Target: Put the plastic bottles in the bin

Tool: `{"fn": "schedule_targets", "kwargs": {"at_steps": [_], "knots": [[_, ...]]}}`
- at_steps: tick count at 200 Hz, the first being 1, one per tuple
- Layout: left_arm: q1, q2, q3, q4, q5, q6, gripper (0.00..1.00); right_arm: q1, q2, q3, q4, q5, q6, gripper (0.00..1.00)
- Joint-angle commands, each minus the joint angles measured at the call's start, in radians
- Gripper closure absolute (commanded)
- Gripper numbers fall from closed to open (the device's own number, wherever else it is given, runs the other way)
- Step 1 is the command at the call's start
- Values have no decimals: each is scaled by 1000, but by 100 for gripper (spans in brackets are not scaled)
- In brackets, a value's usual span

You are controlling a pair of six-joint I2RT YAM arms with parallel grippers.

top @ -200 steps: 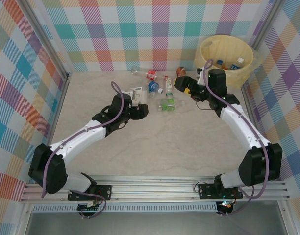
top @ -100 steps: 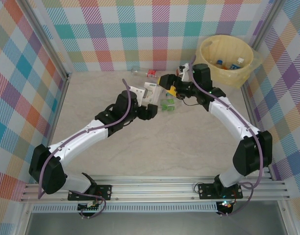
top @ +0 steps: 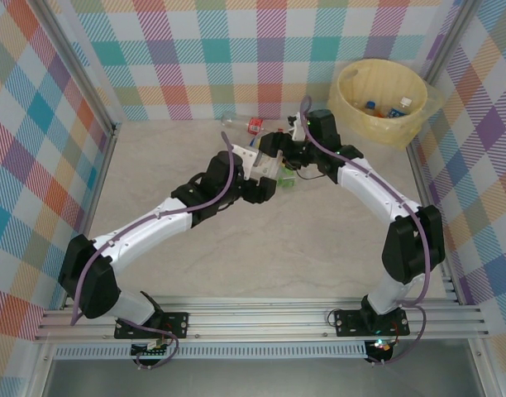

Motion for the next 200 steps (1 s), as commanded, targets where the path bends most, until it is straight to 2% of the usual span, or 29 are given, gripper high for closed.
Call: {"fn": "schedule_targets", "kwargs": {"at_steps": [1, 20, 63, 105, 130, 171, 188, 200], "knots": [[-10, 4, 32, 19, 18, 14, 37, 9, 0, 8, 34, 14, -13, 34], [-10, 3, 29, 19, 18, 9, 37, 9, -10, -9, 56, 21, -27, 41], [-11, 10, 32, 11, 25, -5, 34, 9, -21, -19, 77, 10, -38, 46], [-9, 25, 48, 1, 49, -13, 14, 10, -43, -32, 75, 61, -88, 50], [-9, 0, 37, 33, 106, -31, 0, 9, -51, -23, 56, 107, -127, 51], [10, -109, -33, 149, 136, -101, 0, 7, -84, -11, 19, 221, -217, 53], [24, -183, -91, 211, 93, -152, 0, 4, -98, 9, -7, 273, -265, 53], [33, -239, -133, 235, 15, -189, 0, -1, -110, 21, -18, 308, -296, 53]]}}
